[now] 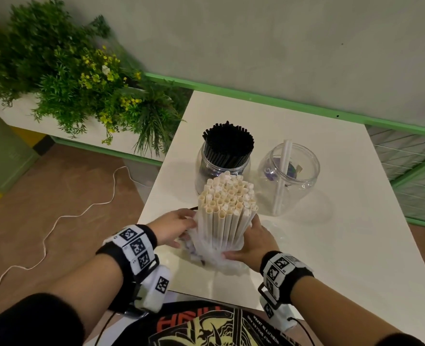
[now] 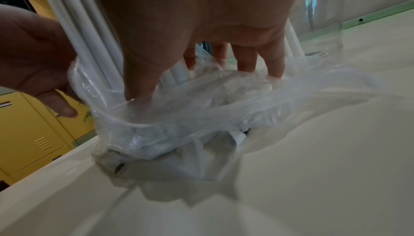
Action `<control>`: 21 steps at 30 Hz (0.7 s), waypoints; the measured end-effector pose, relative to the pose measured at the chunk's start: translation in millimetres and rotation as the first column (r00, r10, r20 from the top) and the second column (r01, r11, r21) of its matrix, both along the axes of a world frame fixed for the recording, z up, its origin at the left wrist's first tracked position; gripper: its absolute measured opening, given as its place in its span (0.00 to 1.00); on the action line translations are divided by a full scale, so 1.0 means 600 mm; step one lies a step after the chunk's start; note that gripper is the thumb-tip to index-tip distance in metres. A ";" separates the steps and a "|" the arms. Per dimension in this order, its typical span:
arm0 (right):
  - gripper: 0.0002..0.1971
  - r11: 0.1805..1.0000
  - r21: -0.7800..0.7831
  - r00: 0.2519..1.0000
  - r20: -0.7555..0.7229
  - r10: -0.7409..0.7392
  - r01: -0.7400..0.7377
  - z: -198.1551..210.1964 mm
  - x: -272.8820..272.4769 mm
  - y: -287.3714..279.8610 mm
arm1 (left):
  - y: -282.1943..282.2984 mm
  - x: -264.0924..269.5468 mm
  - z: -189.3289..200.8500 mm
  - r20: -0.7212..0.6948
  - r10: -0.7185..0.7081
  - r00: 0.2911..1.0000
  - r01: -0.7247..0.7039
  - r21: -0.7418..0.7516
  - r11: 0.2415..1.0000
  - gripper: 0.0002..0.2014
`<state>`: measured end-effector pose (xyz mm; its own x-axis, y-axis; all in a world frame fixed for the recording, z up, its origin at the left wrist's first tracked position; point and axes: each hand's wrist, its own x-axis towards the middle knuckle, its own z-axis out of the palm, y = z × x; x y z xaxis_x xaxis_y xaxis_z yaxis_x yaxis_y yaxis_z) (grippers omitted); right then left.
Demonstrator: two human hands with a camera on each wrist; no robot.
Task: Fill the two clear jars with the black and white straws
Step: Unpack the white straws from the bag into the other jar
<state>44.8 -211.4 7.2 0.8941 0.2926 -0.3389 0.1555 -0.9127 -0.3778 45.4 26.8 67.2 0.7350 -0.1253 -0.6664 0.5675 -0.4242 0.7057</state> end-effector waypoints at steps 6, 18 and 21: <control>0.53 0.997 -0.060 0.999 0.018 -0.044 0.045 0.026 0.025 0.009 | -0.007 0.023 -0.037 0.111 0.139 0.984 -0.128 -0.102 0.987 0.07; 0.53 0.981 -0.194 1.000 -0.022 -0.019 0.014 0.014 0.030 0.014 | -0.030 0.060 0.144 0.630 -0.286 0.722 0.196 0.210 0.958 0.39; 0.49 0.971 -0.240 1.000 -0.014 0.005 -0.008 0.017 0.025 0.019 | -0.083 0.064 0.166 0.569 -0.695 0.440 0.310 0.631 0.712 0.51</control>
<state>59.8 -200.3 17.5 0.8874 0.2069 -0.4119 0.1582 -0.9760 -0.1495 83.7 -22.7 167.0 0.8461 -0.5328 -0.0130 -0.4769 -0.7678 0.4279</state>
